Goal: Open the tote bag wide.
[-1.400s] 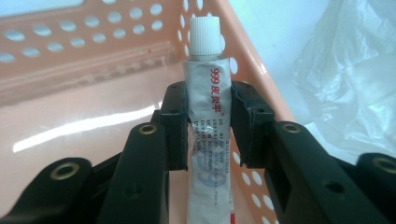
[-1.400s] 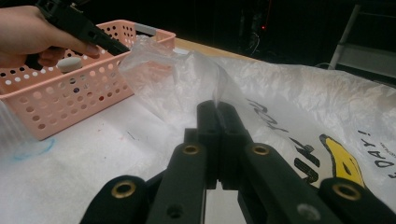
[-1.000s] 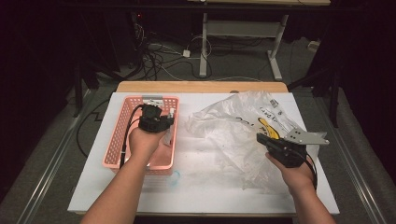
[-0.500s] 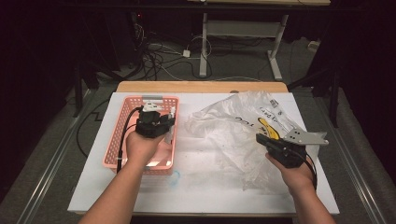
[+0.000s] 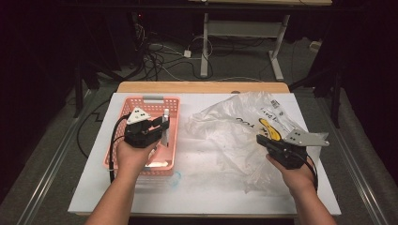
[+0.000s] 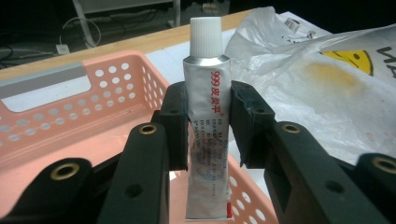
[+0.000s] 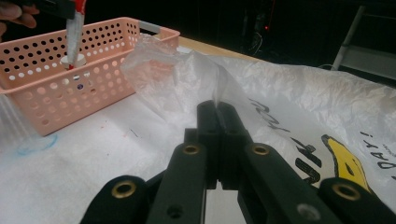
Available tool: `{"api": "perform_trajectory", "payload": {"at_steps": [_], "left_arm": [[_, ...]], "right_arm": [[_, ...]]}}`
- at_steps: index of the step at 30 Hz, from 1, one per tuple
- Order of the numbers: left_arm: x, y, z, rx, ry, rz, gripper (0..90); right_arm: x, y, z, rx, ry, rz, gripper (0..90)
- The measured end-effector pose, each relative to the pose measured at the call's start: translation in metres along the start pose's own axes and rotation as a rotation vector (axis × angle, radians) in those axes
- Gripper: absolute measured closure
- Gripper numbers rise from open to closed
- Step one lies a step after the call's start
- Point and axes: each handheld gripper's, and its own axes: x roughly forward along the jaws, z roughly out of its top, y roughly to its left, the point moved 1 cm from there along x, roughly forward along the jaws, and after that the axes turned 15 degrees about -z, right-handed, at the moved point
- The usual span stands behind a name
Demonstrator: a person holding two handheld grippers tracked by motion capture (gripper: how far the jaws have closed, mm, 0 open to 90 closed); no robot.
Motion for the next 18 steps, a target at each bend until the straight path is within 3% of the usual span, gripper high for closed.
{"api": "perform_trajectory", "payload": {"at_steps": [9,18], "left_arm": [[-0.012,-0.026,0.003,0.031,-0.056,-0.090,67.0],[0.000,-0.048,0.007,0.068,-0.054,-0.168,67.0]], "right_arm": [[0.002,0.002,0.000,-0.006,0.005,0.002,90.0],[0.001,0.003,0.000,-0.008,-0.003,0.005,90.0]]}}
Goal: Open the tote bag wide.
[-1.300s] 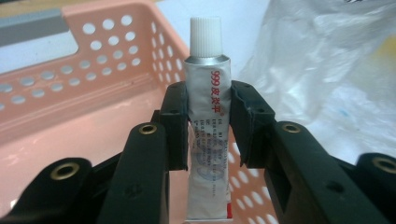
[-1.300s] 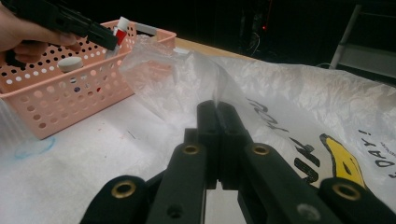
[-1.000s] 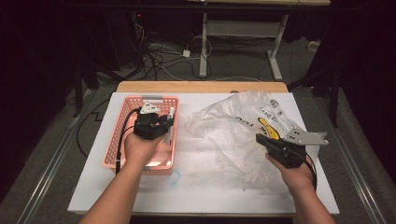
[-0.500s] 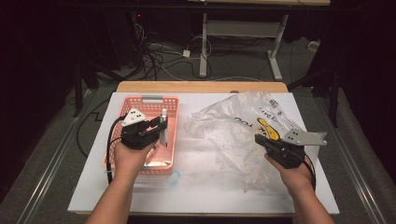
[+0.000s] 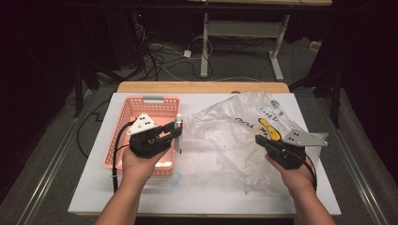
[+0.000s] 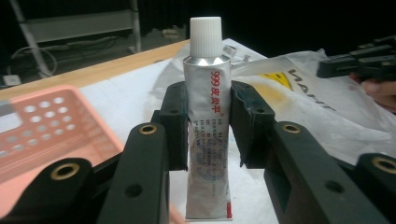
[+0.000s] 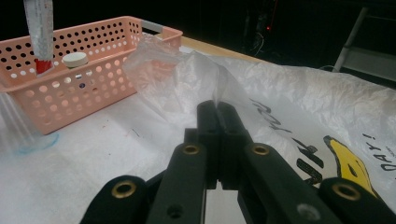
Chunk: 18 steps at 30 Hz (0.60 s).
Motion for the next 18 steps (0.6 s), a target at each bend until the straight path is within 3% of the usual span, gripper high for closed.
{"api": "perform_trajectory", "payload": {"at_steps": [11,18], "left_arm": [[0.023,-0.009,-0.008,0.009,0.028,-0.059,67.0],[0.030,-0.013,-0.013,0.019,0.043,-0.071,67.0]], "right_arm": [[-0.002,0.000,0.000,-0.005,-0.003,-0.001,90.0],[-0.003,0.001,0.001,-0.011,-0.007,0.000,90.0]]}}
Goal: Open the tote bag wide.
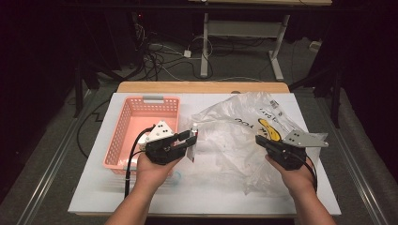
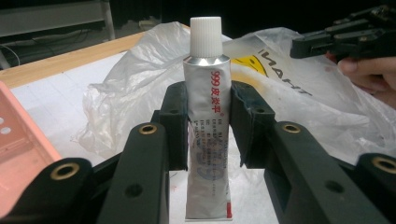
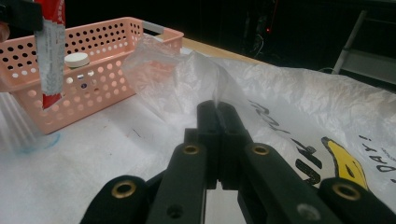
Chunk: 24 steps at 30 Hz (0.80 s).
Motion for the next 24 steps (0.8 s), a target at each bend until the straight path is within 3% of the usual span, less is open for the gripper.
{"api": "perform_trajectory", "payload": {"at_steps": [19,24], "left_arm": [[0.024,-0.010,-0.010,0.028,0.042,-0.042,66.9],[0.029,-0.010,-0.010,0.029,0.037,-0.062,66.9]], "right_arm": [[-0.003,0.005,0.001,-0.010,-0.009,0.001,90.0],[-0.004,0.003,0.003,0.007,-0.015,-0.004,90.0]]}}
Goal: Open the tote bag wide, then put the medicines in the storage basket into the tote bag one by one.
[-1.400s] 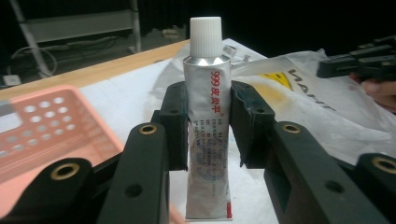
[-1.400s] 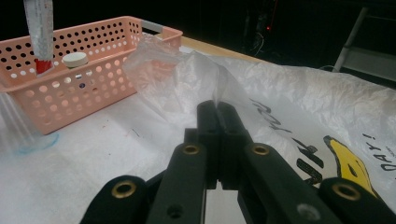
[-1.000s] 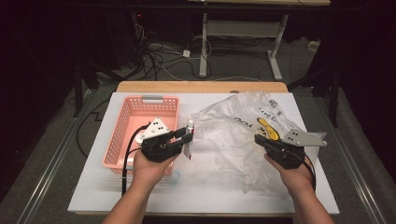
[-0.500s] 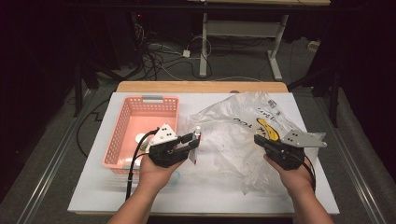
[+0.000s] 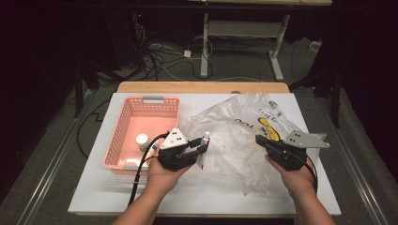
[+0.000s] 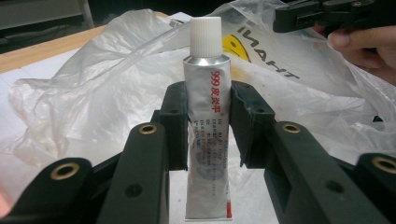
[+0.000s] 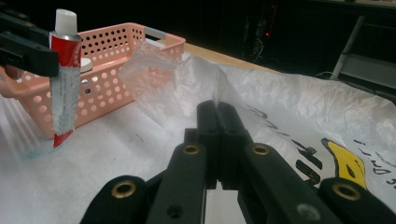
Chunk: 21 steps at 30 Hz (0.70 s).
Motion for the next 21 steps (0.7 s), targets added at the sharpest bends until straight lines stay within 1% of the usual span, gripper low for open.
{"api": "perform_trajectory", "payload": {"at_steps": [5,8,11,13,15,21], "left_arm": [[0.009,0.000,0.000,0.010,0.012,-0.010,66.9],[0.017,-0.001,0.002,0.023,0.037,-0.010,66.9],[0.026,-0.001,0.004,0.022,0.037,-0.016,66.9],[0.032,-0.001,0.005,0.027,0.036,-0.012,66.9],[0.038,0.000,0.006,0.022,0.033,-0.017,66.9],[0.055,0.002,0.008,0.032,0.051,-0.021,66.9]], "right_arm": [[0.002,0.001,0.000,-0.005,0.007,-0.004,90.0],[0.002,0.003,0.002,-0.005,-0.003,-0.001,90.0],[0.001,0.003,0.004,-0.003,-0.009,0.000,90.0],[0.001,0.004,0.004,-0.005,-0.016,0.003,90.0],[0.001,0.005,0.004,-0.008,-0.015,0.003,90.0],[0.001,0.004,0.007,-0.002,-0.029,0.003,90.0]]}}
